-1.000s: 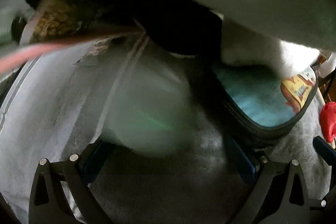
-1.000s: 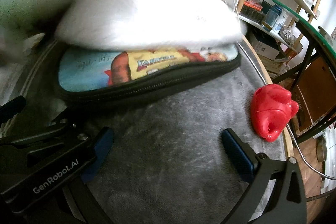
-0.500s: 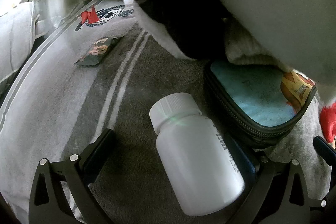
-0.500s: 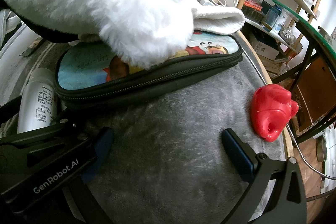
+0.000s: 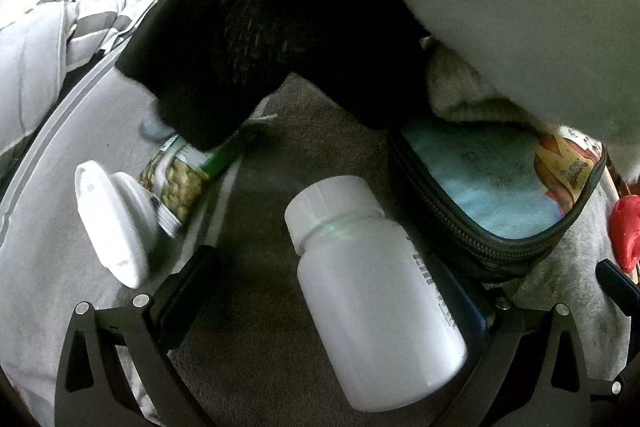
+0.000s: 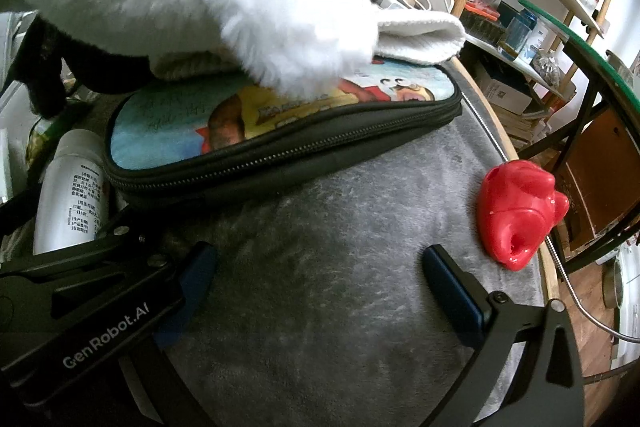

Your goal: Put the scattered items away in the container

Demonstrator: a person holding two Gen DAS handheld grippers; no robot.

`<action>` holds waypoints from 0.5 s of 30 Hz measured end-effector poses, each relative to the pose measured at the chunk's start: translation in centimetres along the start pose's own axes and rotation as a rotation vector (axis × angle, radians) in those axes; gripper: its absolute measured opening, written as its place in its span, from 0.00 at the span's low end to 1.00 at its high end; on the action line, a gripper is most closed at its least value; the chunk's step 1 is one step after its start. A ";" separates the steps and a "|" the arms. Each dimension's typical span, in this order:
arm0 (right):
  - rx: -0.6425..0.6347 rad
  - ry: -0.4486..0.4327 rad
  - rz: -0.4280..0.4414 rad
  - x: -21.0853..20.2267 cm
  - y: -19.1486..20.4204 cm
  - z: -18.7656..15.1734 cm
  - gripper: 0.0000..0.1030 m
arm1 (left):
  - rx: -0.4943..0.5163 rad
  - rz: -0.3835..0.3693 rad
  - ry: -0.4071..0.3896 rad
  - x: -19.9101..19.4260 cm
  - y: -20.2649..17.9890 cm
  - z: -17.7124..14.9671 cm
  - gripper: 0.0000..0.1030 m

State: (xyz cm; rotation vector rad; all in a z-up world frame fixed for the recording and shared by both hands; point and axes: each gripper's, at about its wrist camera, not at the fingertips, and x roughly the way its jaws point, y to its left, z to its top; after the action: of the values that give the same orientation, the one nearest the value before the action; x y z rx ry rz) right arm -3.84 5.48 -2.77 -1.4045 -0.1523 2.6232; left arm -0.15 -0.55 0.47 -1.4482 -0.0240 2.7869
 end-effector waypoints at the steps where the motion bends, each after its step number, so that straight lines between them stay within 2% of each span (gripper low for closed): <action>1: 0.000 -0.001 -0.001 0.0 0.0 0.0 0.99 | 0.000 0.000 0.000 0.0 0.1 0.0 1.00; 15: 0.001 0.000 0.001 -0.7 -0.6 0.5 0.99 | 0.001 0.002 0.000 -0.3 0.5 -0.1 1.00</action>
State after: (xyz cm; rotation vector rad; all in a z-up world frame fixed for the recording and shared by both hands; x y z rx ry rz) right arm -3.82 5.98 -1.85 -1.4048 -0.1504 2.6232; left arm 0.14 -1.09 0.67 -1.4486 -0.0220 2.7878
